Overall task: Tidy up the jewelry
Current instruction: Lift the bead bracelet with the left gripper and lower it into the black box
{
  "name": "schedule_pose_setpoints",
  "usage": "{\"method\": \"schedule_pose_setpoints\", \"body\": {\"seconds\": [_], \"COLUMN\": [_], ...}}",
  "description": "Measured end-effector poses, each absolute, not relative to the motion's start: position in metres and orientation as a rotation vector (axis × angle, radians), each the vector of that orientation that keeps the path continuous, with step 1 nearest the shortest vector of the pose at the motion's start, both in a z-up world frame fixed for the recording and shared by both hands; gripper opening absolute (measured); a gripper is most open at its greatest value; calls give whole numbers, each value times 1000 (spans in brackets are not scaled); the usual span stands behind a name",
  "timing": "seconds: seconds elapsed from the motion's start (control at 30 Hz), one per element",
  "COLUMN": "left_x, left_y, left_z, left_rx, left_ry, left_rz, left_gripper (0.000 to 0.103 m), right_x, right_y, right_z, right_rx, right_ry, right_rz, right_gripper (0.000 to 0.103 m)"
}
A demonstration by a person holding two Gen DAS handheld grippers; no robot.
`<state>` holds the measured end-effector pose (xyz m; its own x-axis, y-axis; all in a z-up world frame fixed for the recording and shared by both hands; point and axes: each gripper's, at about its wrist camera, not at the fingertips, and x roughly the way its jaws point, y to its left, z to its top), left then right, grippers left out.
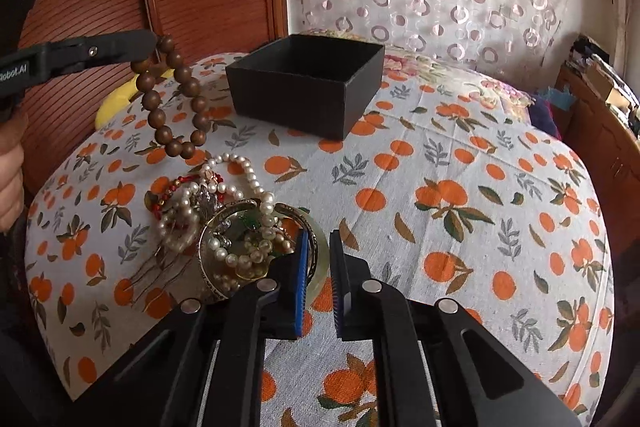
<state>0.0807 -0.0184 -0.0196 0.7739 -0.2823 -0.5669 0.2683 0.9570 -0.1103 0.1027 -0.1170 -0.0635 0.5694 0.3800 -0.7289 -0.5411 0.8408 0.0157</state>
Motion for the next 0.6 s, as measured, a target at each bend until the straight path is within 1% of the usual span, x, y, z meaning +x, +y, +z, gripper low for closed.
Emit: {"method": "schedule_pose_setpoints", "body": {"seconds": [0.27, 0.6], "left_x": [81, 82], "left_y": [-18, -18], "left_z": [-17, -20], "left_rx": [-28, -28], "left_ry": [616, 624], "left_rz": [-297, -295], "left_gripper": [12, 12], "right_x": [108, 123], "right_y": [-113, -94], "right_z": [-71, -72], "right_rx": [-252, -322], "right_ry": [811, 799], "right_rz": [536, 527], "right_gripper": [12, 20]}}
